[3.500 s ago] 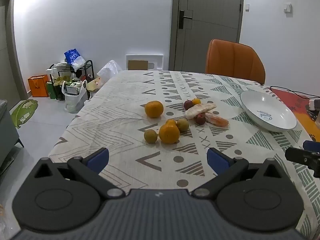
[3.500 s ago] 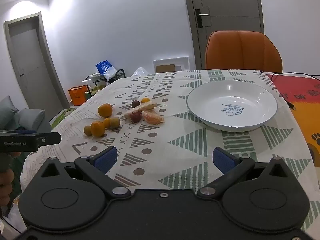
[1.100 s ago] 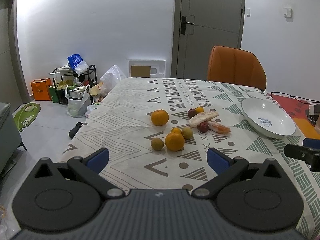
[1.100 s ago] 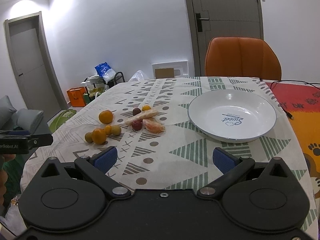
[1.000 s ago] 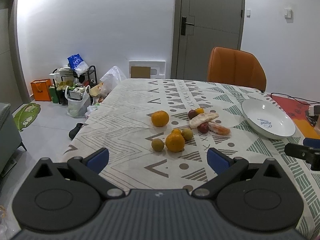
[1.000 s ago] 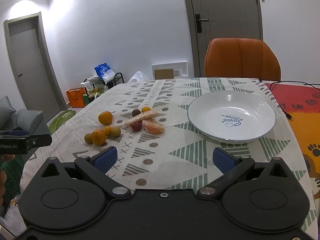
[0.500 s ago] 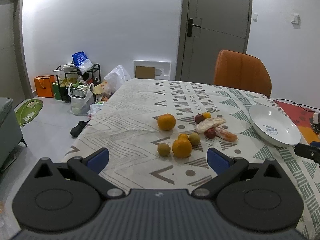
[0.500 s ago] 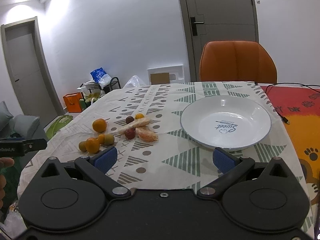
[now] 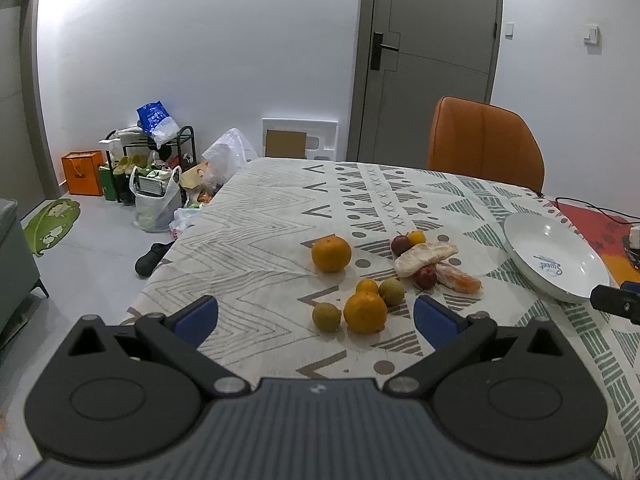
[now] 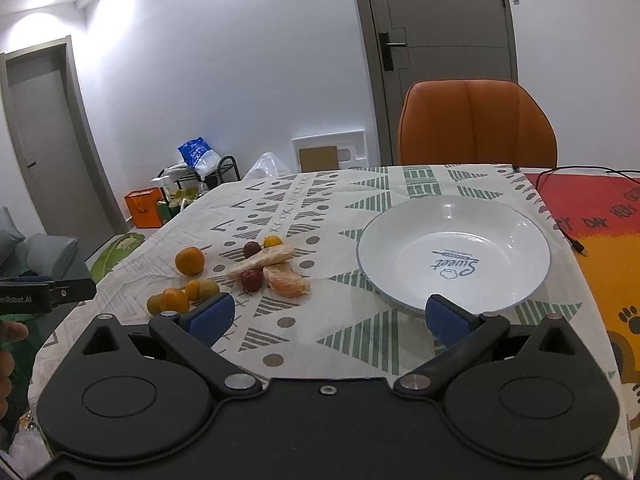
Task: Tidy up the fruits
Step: 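Move both tools toward the fruit pile on the tablecloth, then grasp the small yellow-green fruit with the left tool while the right tool grasps a peeled pomelo segment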
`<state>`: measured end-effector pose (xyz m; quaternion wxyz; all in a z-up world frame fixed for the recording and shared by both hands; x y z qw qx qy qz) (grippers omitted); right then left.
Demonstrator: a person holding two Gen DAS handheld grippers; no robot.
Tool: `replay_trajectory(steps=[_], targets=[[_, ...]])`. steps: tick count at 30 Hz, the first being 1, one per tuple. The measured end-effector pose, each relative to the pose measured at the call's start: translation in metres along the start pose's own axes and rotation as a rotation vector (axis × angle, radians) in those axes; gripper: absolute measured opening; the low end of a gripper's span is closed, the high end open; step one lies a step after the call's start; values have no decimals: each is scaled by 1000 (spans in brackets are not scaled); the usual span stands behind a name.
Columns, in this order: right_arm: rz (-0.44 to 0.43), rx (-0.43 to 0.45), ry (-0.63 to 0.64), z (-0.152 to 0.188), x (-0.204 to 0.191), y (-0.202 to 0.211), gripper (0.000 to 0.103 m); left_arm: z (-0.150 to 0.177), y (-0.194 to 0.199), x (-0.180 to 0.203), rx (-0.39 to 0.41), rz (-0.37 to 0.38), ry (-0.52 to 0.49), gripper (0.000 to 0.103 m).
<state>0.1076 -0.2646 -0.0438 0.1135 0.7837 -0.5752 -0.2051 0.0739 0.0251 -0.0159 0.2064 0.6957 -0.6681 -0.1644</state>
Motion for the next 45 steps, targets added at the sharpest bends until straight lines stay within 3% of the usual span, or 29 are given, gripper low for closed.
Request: replay_trajectory(steps=[13,22,27,31,34,45], targets=[[-66,-15,-14,-4,-4,-25,103,-6,-23,-5,26,-6,17,103],[-90,-59,-23,0,-5,-49,103,1,-50,-8,-15,0,20,100],[-112,-64,-24,0,-9,-60,103,5,-64,-14,-39,3,48,87],[-117,-70,-35,-1,-8,-70,101,10,-74,-18,-65,6,53,70],[-114,-81,-24,-1,-10,-77,92,14,-80,-20,-86,20,65,61],[-147,-116,38,1,-28,-104,65,24,-91,-19,-114,78,105,48]])
Point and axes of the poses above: each gripper's, at about its wrist camera, not at the fingertips, and y roughly against the way its jaws point, x to its right, z to its underside, the point moved 5 cm from there along -y, roughly the way its jaws point, and after that the axes turned 4 degrees about x, right-handed, at the moved point
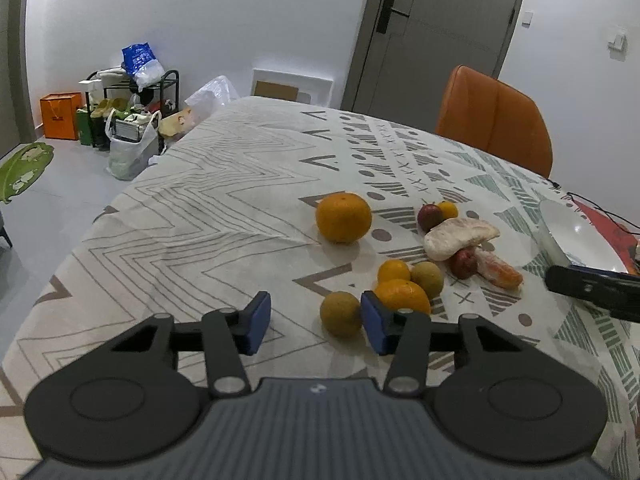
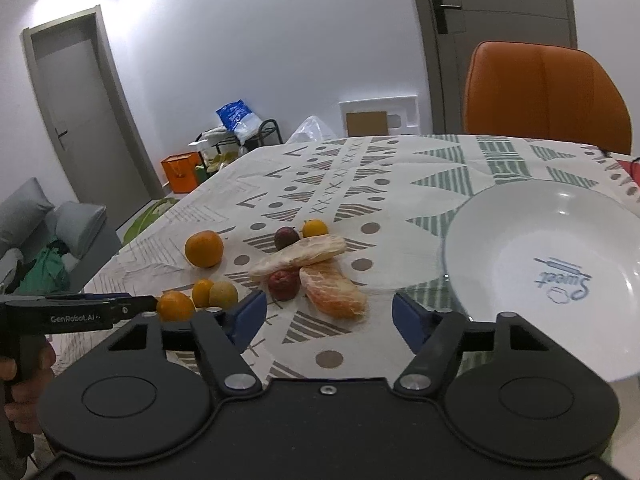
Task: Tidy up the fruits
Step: 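Grasp the small yellow-green fruit with the left tool while the right tool grasps a peeled pomelo segment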
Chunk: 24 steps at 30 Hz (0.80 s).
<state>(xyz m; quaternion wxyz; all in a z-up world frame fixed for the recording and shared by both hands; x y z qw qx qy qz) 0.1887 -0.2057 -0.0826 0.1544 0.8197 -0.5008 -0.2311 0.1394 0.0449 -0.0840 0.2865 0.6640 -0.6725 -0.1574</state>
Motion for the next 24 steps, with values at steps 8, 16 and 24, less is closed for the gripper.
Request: replay_trajectory(steps=[8,16,24], targets=[[9,-26,45,0,-7,-22,61,3,-1,2,-2,41,13,43],[19,-33,84,-1,-14,-35,58,9,-7,4,-16,72,18,24],[43,-46,114,-2,-16,-47,51,4,-7,-13,-4,47,43,24]])
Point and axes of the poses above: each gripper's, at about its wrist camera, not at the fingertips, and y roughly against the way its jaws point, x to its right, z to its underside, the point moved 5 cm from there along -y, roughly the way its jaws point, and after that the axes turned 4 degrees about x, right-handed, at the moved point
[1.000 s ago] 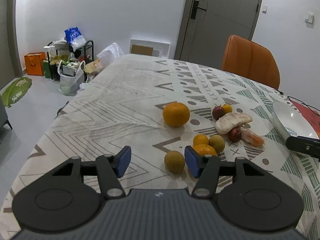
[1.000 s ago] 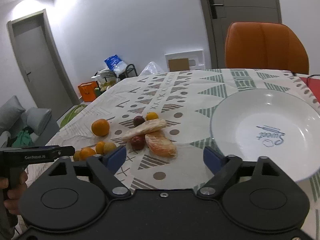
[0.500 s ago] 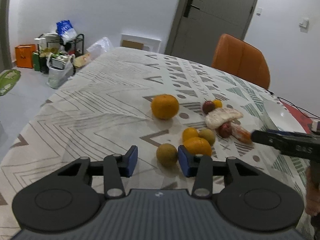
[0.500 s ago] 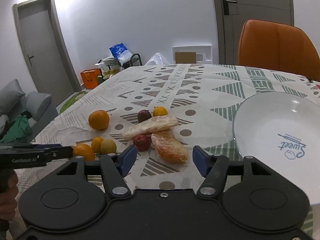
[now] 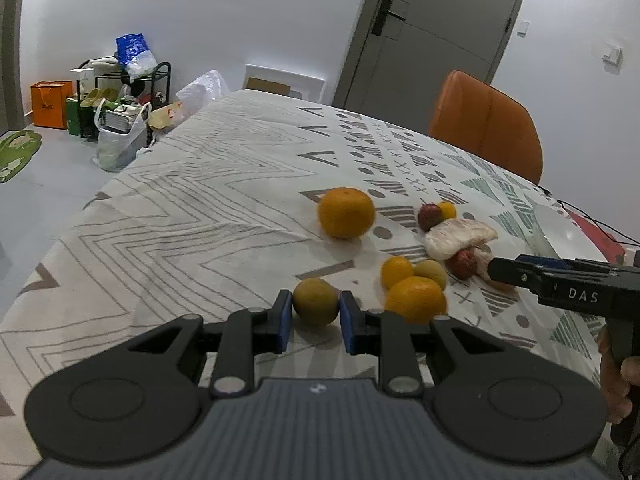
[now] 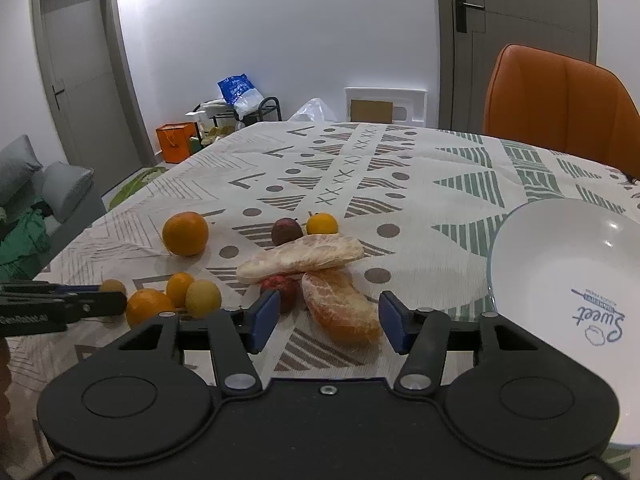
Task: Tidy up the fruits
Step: 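Grasp the small yellow-green fruit with the left tool while the right tool grasps a peeled pomelo segment, then carry the yellow-green fruit with the left tool while the right tool carries the pomelo segment to the white plate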
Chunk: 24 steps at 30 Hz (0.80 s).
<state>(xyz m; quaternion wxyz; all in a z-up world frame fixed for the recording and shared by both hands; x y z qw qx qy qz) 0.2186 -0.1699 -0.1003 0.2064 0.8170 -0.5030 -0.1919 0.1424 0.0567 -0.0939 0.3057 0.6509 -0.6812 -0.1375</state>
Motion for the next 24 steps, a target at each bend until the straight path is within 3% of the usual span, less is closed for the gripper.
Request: replay_trajectory(steps=[3,16,20,24], targets=[[12,-8,6,0,0,-6,46,-2,2,-7,6,-8,11,24],[55,-24,90,2,-7,-25,46,-4,7,-19,19,-39,24,24],[58,-28,100,3,-7,-22,37,-5,12,-17,27,-48,21,24],[29,-27,92,7,-6,-12,35,-4,14,-15,29,-55,13,24]])
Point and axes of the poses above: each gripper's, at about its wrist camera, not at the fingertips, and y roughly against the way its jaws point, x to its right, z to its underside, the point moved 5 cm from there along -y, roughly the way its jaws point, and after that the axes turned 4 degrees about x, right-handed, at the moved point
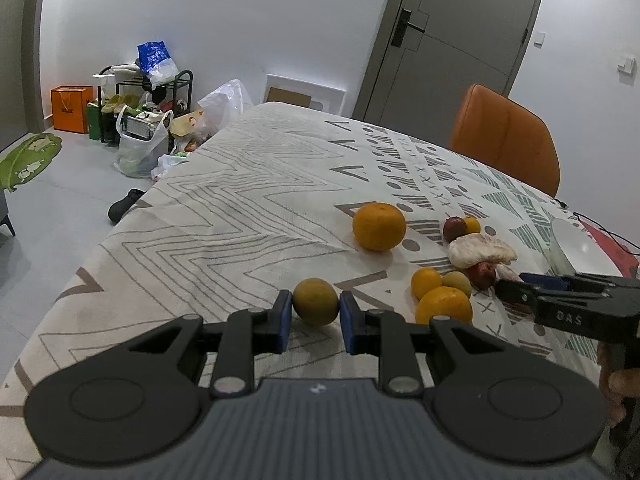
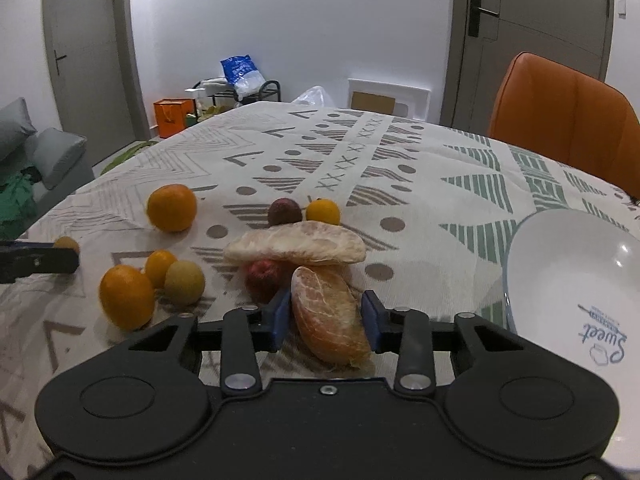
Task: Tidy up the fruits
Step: 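Carry the yellow-green fruit with the left tool while the right tool carries the pomelo segment to the white plate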
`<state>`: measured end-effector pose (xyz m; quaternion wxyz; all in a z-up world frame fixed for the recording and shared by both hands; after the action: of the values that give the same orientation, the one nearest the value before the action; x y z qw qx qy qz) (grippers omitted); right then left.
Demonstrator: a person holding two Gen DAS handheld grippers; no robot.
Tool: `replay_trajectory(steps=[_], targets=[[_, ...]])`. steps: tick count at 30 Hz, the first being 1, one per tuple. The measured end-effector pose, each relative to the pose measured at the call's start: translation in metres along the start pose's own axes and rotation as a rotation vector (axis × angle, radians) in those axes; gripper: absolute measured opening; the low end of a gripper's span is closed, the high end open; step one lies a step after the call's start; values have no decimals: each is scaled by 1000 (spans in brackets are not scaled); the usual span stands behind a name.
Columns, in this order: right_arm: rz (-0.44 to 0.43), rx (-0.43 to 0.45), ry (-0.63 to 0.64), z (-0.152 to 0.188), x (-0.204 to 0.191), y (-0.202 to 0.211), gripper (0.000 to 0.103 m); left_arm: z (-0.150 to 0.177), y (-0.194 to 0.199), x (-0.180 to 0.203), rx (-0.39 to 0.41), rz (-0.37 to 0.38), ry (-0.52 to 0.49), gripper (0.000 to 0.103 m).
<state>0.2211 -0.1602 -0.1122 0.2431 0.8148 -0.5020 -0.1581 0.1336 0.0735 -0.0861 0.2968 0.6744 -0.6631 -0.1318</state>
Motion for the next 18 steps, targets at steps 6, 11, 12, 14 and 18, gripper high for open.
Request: replay_trajectory(steps=[6,11,12,14,18], targets=[[-3,25,-32,6,5,20,32,-5,1,10,5,10,-27,24],[9,76,-67,7,12,43,32,-15,1,28,12,29,-92,24],[9,82,-77,7,14,45,32,-16,1,32,14,32,-103,24],[10,97,-95,9,19,52,32,-20,1,41,19,41,-121,24],[13,136,-116,6,28,65,32,-23,1,58,29,56,-148,24]])
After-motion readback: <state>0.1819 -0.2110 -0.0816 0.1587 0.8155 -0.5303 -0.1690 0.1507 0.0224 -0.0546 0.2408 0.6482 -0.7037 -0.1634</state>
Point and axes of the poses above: each gripper's, at about its wrist camera, not at the fingertips, and y roughly against the way its jaws point, x to its right, z to its underside, the point moved 5 cm from there along -y, roughly the way its jaws point, and after that the axes turned 4 degrees about x, right-handed, at the moved point
